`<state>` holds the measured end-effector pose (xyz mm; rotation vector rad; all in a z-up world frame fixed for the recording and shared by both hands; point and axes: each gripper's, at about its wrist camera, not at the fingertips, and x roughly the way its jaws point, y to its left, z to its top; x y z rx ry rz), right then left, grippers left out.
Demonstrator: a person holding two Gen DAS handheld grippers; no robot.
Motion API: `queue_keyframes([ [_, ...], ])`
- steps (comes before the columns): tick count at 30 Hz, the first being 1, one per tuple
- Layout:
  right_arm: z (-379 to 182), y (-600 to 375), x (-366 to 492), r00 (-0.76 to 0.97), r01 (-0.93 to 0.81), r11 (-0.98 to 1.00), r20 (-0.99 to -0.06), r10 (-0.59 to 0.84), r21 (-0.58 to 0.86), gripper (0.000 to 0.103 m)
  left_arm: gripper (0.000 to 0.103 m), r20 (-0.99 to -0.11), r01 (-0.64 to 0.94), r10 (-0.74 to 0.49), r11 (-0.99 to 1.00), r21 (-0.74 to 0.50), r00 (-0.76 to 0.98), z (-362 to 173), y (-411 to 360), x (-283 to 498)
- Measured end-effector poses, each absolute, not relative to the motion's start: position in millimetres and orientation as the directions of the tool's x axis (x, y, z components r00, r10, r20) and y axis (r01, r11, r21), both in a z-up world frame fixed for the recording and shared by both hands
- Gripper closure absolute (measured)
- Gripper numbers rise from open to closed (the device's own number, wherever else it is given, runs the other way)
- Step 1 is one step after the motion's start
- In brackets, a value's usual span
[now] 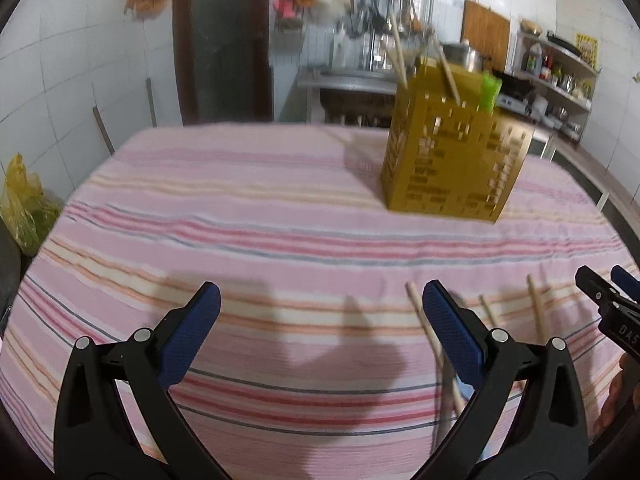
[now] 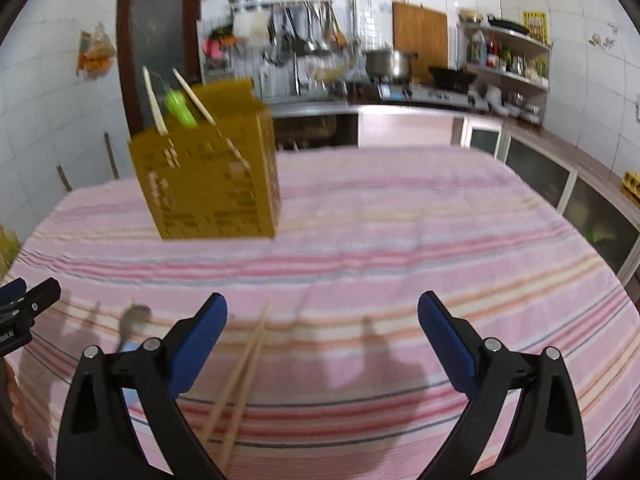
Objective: Organize utensils
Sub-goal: 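Move both open tools back down to the utensils on the table, then close the left tool on the brown ladle handle while the right tool grasps a chopstick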
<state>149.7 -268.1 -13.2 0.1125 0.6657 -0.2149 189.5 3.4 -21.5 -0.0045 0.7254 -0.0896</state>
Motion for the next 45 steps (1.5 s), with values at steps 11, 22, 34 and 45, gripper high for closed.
queue_keyframes([
  [11, -47, -265, 159, 0.643, 0.226, 0.974, -0.755, -0.127, 0.029, 0.010, 0.005, -0.765, 0.088, -0.069, 0.996, -0.016, 0.640, -55, -15, 207],
  [22, -48, -243, 159, 0.624, 0.166, 0.986, -0.774, -0.106, -0.001, 0.041, 0.005, -0.782, 0.083, -0.084, 0.996, -0.041, 0.618, -57, -22, 212],
  [34, -42, -235, 162, 0.622, 0.107, 0.994, -0.781, -0.062, 0.007, 0.091, 0.005, -0.762, 0.141, -0.094, 0.990, -0.004, 0.640, -45, -50, 205],
  [45, -43, -263, 168, 0.631, 0.125, 0.991, -0.775, -0.036, 0.055, 0.093, 0.016, -0.801, 0.169, -0.113, 0.985, -0.015, 0.588, -54, -67, 214],
])
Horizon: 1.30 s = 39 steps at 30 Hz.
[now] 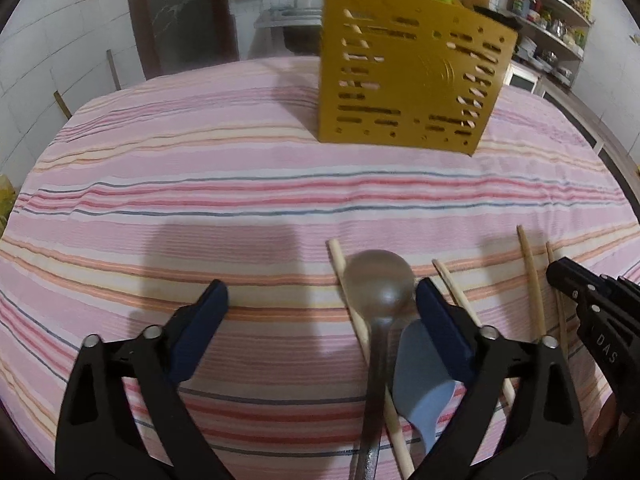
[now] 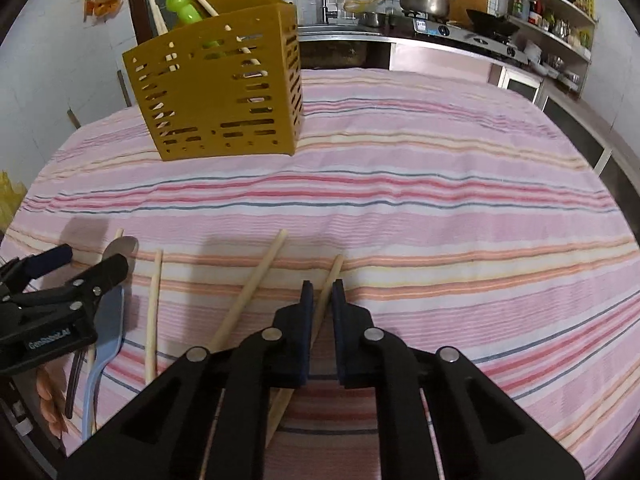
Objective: Organize utensils
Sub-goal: 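Close the left tool on the brown ladle handle while the right tool grasps a chopstick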
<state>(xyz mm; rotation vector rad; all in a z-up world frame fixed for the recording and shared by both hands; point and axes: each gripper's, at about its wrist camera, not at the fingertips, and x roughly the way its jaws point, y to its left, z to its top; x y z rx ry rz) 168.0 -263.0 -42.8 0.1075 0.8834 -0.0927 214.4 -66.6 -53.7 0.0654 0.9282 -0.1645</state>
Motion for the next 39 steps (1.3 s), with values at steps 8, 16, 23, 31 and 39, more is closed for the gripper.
queue_keyframes([
  [8, -43, -265, 168, 0.641, 0.129, 0.989, -0.767, -0.029, 0.070, 0.093, 0.035, -0.801, 0.200, -0.116, 0.980, 0.004, 0.587, -53, -76, 214],
  [16, -39, -264, 170, 0.650, 0.121, 0.989, -0.760, -0.017, 0.081, 0.094, 0.063, -0.796, 0.198, -0.115, 0.980, 0.007, 0.594, -50, -77, 216],
  [23, -32, -260, 169, 0.667, 0.115, 0.989, -0.745, -0.006, 0.095, 0.095, 0.068, -0.784, 0.180, -0.106, 0.984, 0.007, 0.612, -46, -68, 217],
  [31, -14, -259, 161, 0.726, 0.109, 0.987, -0.688, 0.001, 0.117, 0.095, 0.068, -0.733, 0.143, -0.074, 0.989, 0.032, 0.676, -26, -55, 205],
  [39, 19, -258, 145, 0.812, 0.097, 0.988, -0.584, -0.009, 0.120, 0.096, 0.068, -0.642, 0.121, -0.077, 0.992, 0.024, 0.763, 7, -40, 183],
])
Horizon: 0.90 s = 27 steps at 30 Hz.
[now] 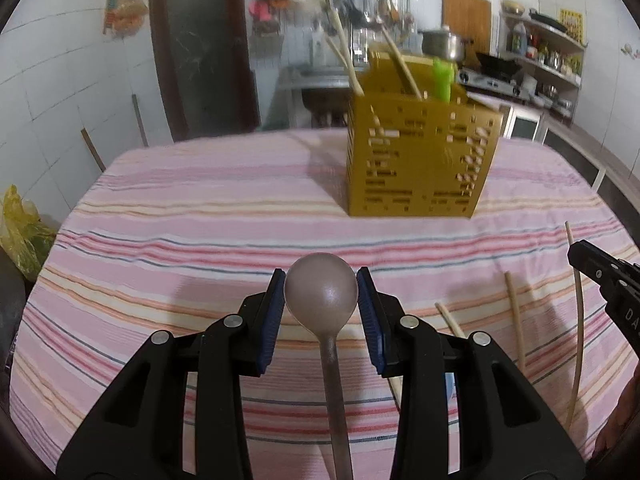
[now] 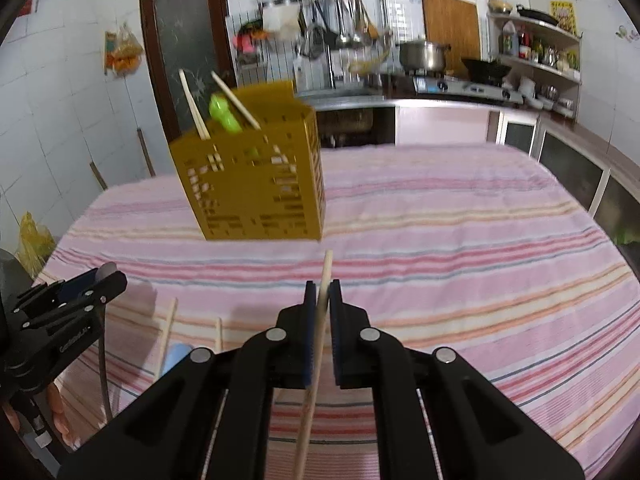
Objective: Organize utensils
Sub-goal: 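Lift the ladle and chopstick and carry them toward the yellow caddy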
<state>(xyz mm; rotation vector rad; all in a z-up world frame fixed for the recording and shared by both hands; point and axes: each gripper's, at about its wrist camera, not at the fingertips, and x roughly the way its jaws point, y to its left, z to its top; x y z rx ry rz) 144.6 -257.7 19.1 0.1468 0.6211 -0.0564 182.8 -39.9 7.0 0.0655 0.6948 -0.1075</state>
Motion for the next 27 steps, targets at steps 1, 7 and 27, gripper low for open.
queue_keyframes([
  [1, 22, -257, 143, 0.820, 0.095, 0.988, -0.573, -0.010, 0.119, 0.096, 0.068, -0.631, 0.117, -0.079, 0.993, 0.019, 0.771, 11, -38, 180],
  [7, 41, -253, 132, 0.862, 0.080, 0.990, -0.507, -0.009, 0.118, 0.097, 0.068, -0.575, 0.110, -0.105, 0.994, -0.026, 0.812, 31, -24, 168],
  [27, 51, -256, 116, 0.878, 0.073, 0.991, -0.479, -0.009, 0.116, 0.097, 0.068, -0.509, 0.095, -0.113, 0.994, -0.061, 0.853, 49, 6, 149],
])
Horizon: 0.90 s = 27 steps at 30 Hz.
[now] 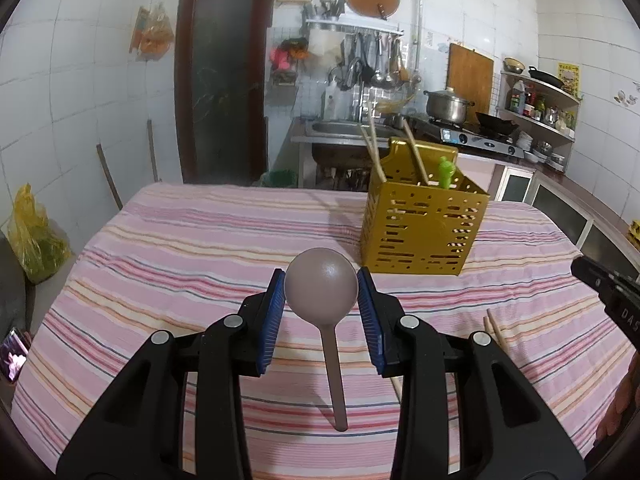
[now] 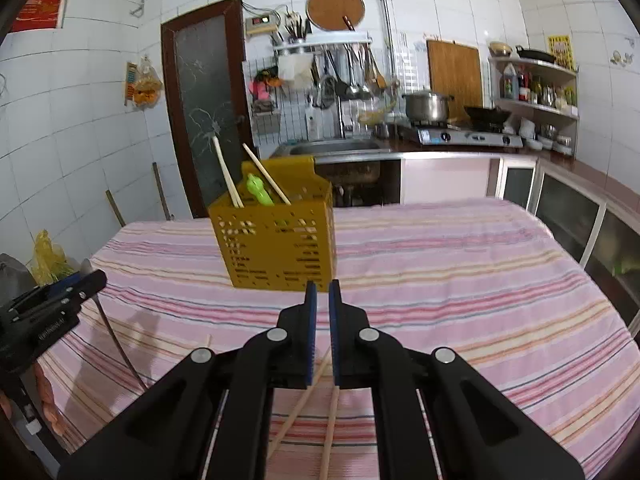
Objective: Organize utensils
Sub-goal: 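Lift the ladle and chopstick and carry them toward the yellow caddy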
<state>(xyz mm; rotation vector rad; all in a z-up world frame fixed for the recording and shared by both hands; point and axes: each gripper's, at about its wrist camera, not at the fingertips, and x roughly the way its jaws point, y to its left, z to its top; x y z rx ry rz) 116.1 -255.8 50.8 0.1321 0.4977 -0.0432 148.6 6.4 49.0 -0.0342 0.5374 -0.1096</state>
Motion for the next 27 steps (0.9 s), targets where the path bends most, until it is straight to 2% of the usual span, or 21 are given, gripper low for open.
queue_keyframes([
  [4, 34, -264, 126, 0.855, 0.087, 0.989, -0.518, -0.011, 0.123, 0.097, 0.068, -0.518, 0.080, -0.106, 0.994, -0.071, 0.849, 45, 11, 155],
  [13, -18, -267, 162, 0.714, 0.108, 0.988, -0.700, 0.000, 0.110, 0.094, 0.068, -0.565, 0.095, -0.114, 0.994, -0.062, 0.817, 36, 2, 185],
  [14, -23, -266, 165, 0.695, 0.109, 0.989, -0.719, -0.004, 0.100, 0.086, 0.068, -0.572, 0.097, -0.115, 0.993, -0.061, 0.812, 34, 1, 188],
  [15, -25, -267, 166, 0.687, 0.110, 0.989, -0.726, -0.005, 0.097, 0.069, 0.068, -0.582, 0.099, -0.115, 0.993, -0.060, 0.805, 32, 0, 194],
  [16, -28, -267, 167, 0.684, 0.113, 0.989, -0.729, -0.007, 0.096, 0.062, 0.068, -0.590, 0.099, -0.116, 0.993, -0.060, 0.799, 30, -1, 199],
  [17, -29, -268, 167, 0.687, 0.117, 0.989, -0.727, -0.012, 0.094, 0.059, 0.068, -0.598, 0.099, -0.117, 0.993, -0.064, 0.793, 28, -2, 204],
  [22, -37, -263, 174, 0.656, 0.101, 0.993, -0.755, -0.018, 0.065, 0.061, 0.068, -0.639, 0.092, -0.114, 0.994, -0.067, 0.761, 12, -6, 225],
  [24, -41, -259, 179, 0.636, 0.092, 0.995, -0.771, -0.027, 0.041, 0.070, 0.068, -0.654, 0.089, -0.118, 0.993, -0.078, 0.747, 7, -6, 231],
  [27, -44, -254, 188, 0.617, 0.094, 0.995, -0.786, -0.045, 0.017, 0.077, 0.068, -0.665, 0.088, -0.120, 0.993, -0.082, 0.737, 1, -8, 235],
])
